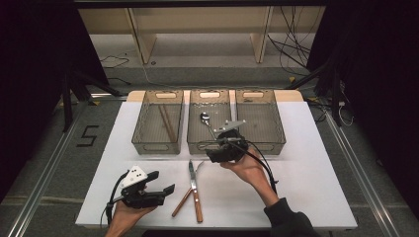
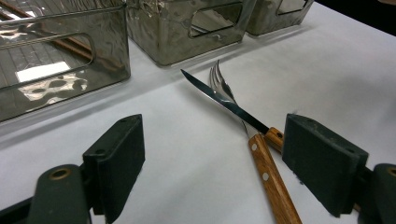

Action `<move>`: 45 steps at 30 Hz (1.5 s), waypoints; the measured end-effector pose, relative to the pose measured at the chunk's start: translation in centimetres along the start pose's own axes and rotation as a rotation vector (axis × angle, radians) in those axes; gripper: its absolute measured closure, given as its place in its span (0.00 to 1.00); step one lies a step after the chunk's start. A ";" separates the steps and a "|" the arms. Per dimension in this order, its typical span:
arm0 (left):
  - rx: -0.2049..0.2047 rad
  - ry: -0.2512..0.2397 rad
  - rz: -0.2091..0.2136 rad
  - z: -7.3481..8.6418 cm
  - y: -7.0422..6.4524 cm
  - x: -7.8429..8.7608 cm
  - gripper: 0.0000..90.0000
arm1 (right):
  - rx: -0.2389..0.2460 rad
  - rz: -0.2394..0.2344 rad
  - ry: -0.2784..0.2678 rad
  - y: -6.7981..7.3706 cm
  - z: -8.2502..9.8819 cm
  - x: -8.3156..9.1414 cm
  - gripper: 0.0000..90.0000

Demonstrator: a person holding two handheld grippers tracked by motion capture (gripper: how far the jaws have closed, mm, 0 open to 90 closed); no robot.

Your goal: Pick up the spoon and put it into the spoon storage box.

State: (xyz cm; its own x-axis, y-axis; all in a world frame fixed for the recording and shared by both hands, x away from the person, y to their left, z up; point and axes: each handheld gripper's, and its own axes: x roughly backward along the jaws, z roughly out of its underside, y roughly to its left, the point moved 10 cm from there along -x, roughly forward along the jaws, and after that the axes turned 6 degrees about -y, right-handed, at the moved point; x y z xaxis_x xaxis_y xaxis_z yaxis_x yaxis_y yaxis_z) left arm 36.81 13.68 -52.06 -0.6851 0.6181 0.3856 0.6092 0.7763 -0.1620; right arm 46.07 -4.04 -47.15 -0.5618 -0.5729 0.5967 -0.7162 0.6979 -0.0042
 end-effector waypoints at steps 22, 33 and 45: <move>-0.002 -0.021 -0.013 -0.2 0.3 0.2 0.23 | 0.035 -0.103 0.025 5.8 3.9 2.2 0.34; -0.004 -0.018 -0.014 -0.1 0.2 0.2 0.23 | 0.044 -0.125 0.078 7.6 5.8 1.3 0.34; -0.002 -0.023 -0.012 -0.2 0.1 0.2 0.23 | 0.055 -0.161 0.137 10.0 7.6 -0.1 0.32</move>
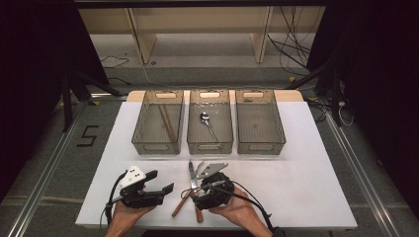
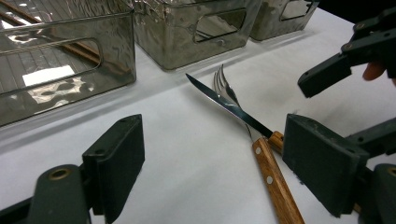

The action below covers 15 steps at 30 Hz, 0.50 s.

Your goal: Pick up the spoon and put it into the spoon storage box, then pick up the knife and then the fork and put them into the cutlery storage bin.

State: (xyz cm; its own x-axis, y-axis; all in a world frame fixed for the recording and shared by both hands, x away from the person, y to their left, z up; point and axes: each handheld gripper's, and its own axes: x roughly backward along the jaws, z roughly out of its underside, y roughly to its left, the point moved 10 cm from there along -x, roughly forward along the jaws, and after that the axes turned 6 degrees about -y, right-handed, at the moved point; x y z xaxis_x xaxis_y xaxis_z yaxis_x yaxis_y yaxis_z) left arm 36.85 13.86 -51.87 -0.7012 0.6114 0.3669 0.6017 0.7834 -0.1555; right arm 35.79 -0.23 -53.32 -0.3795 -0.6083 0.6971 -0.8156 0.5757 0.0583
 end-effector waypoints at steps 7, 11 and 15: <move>-0.005 0.004 -0.003 0.1 0.1 0.0 0.23 | 0.012 -0.006 0.028 0.5 0.5 -0.9 0.32; -0.008 0.006 -0.001 0.1 0.0 0.0 0.23 | 0.019 -0.004 0.043 0.6 0.8 -1.4 0.32; -0.009 0.003 -0.001 0.0 -0.1 0.0 0.23 | 0.021 0.003 0.053 0.7 0.9 -1.7 0.32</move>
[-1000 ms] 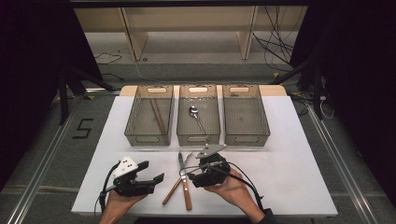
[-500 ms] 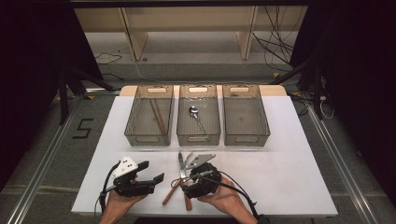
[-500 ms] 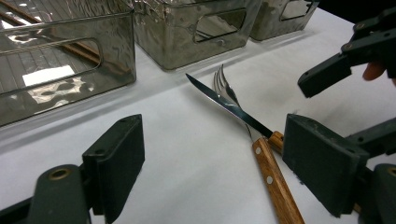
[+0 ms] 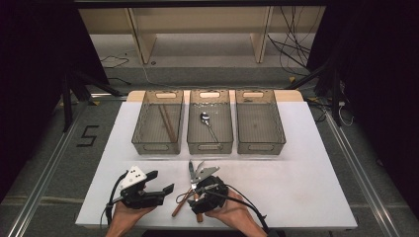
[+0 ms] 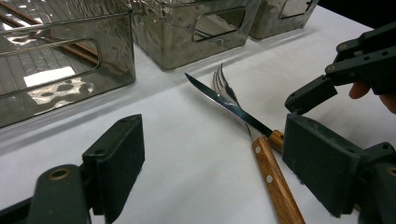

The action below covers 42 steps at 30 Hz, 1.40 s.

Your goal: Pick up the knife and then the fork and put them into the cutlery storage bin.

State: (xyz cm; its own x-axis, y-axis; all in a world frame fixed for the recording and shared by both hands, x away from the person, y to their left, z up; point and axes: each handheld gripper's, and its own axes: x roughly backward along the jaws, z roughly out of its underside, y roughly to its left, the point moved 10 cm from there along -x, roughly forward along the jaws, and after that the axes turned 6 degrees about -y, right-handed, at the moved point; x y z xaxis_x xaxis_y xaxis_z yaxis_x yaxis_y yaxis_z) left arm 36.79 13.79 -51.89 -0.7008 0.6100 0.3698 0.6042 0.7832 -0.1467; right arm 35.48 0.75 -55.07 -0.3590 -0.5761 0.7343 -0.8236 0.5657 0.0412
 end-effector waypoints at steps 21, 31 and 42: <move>-0.003 0.001 -0.004 0.1 0.1 0.0 0.23 | 0.008 0.030 0.083 0.0 0.8 -1.5 0.43; -0.006 0.005 -0.003 0.1 0.0 0.0 0.23 | 0.049 0.042 0.126 -0.4 0.7 -1.4 0.57; -0.007 0.009 -0.001 0.2 -0.1 -0.1 0.23 | 0.028 0.038 0.133 -1.2 0.7 -1.1 0.82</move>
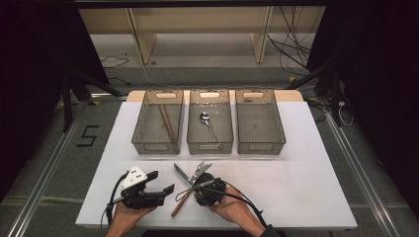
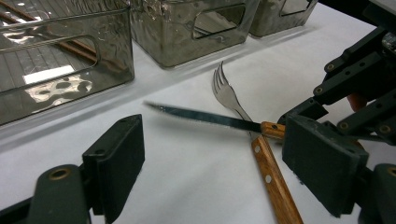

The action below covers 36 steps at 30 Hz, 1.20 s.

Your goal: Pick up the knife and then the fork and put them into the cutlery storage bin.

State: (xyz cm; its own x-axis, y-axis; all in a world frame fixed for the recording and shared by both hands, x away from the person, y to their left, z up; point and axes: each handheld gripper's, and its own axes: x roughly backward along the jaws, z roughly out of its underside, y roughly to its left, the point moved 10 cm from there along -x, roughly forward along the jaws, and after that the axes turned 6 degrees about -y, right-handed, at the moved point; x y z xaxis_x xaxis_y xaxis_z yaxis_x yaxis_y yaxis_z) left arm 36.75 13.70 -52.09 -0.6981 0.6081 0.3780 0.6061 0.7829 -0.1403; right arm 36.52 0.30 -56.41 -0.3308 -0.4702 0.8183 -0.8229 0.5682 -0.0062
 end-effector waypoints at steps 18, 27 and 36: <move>0.001 0.007 0.001 0.1 0.0 0.0 0.23 | -0.036 -0.016 -0.099 -1.8 -1.1 2.2 0.85; 0.002 0.006 0.001 0.1 0.0 -0.1 0.23 | -0.063 0.023 -0.206 -4.3 -2.7 5.8 0.85; 0.004 0.004 0.001 0.1 0.0 -0.1 0.23 | -0.110 0.088 -0.277 -8.0 -3.8 8.8 0.86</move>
State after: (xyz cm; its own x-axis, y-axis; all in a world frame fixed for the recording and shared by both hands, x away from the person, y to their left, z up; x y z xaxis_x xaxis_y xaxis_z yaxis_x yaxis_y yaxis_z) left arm 36.76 13.63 -52.18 -0.6958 0.6085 0.3815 0.6054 0.7827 -0.1443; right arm 41.96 -5.83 -47.04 -0.5241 -0.5738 0.6294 -0.7358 0.6772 0.0047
